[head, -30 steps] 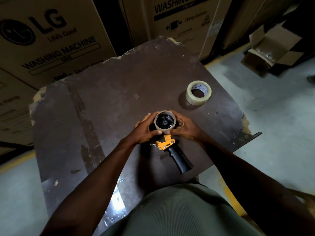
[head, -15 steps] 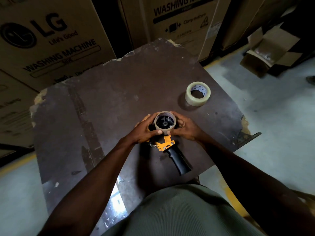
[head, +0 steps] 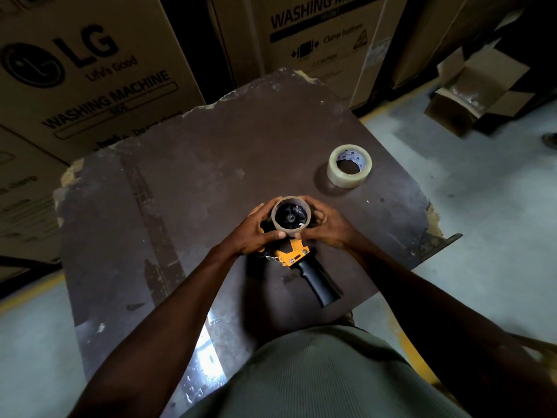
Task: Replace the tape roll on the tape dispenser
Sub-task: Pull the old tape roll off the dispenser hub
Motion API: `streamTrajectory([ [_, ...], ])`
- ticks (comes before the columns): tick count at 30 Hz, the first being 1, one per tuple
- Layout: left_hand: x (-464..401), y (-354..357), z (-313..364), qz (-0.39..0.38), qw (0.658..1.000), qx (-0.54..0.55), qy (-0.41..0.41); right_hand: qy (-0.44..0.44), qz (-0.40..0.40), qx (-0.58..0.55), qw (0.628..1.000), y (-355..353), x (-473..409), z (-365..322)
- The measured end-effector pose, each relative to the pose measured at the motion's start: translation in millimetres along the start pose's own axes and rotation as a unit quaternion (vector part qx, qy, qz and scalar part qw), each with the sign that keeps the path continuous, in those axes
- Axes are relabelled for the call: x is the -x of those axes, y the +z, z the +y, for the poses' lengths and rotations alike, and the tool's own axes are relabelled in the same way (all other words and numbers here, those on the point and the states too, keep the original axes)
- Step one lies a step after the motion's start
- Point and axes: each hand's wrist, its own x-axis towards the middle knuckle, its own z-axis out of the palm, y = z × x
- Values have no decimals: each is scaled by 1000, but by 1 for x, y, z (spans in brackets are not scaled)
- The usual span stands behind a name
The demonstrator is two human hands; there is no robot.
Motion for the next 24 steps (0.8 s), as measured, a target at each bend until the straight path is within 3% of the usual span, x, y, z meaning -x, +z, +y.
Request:
streamTrajectory([
  [12,9,1,16,-2,999,23,-34,23,34,20,999,-4,-3,2],
  [19,15,-2,29,49,984,-164,-40,6,56,123,991,-7,1,0],
  [24,14,7,51,59,978,-198,-12,-42,92,226,969,-18,9,-7],
])
